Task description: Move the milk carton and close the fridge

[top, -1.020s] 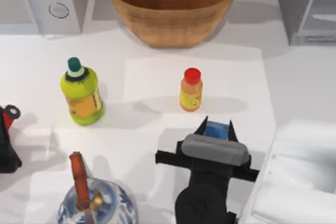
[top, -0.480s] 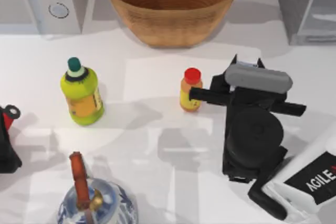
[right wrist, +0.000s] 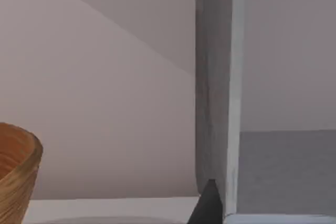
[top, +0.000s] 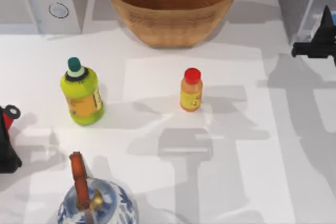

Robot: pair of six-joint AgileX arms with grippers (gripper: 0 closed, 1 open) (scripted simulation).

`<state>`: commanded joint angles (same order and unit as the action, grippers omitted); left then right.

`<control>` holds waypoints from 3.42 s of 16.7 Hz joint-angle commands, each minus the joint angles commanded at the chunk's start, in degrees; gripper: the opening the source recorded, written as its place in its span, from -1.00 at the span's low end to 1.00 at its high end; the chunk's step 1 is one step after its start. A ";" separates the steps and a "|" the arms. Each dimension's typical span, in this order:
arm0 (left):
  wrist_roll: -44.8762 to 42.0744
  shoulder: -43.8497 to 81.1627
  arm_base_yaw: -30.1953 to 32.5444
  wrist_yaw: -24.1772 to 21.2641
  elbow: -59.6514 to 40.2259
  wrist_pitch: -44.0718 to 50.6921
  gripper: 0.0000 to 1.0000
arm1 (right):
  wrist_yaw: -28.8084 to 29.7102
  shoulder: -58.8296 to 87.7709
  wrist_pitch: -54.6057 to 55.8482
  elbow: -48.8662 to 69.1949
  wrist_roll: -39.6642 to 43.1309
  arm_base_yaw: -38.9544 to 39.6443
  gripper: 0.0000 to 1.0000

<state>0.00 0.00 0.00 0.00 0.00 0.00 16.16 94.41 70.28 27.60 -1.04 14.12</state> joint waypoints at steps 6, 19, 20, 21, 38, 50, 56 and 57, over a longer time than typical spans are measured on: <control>0.00 0.00 0.00 0.00 0.00 0.00 1.00 | -13.72 -8.08 -6.34 -5.15 0.13 -13.11 -1.00; 0.00 0.00 0.00 0.00 0.00 0.00 1.00 | -18.89 10.47 -8.62 14.06 0.41 -17.19 -1.00; 0.00 0.00 0.00 0.00 0.00 0.00 1.00 | -19.11 12.90 -8.93 16.52 0.46 -18.16 -1.00; 0.00 0.00 0.00 0.00 0.00 0.00 1.00 | -19.26 14.79 -9.29 18.64 0.49 -19.25 -1.00; 0.00 0.00 0.00 0.00 0.00 0.00 1.00 | -25.84 36.31 -14.38 43.98 0.84 -25.37 -1.00; 0.00 0.00 0.00 0.00 0.00 0.00 1.00 | -25.90 36.42 -14.44 44.10 0.88 -25.52 0.06; 0.00 0.00 0.00 0.00 0.00 0.00 1.00 | -25.90 36.42 -14.44 44.10 0.88 -25.52 0.96; 0.00 0.00 0.00 0.00 0.00 0.00 1.00 | -25.90 36.42 -14.44 44.10 0.88 -25.52 1.00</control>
<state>0.00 0.00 0.00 0.00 0.00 0.00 -9.74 130.82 55.84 71.70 -0.16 -11.40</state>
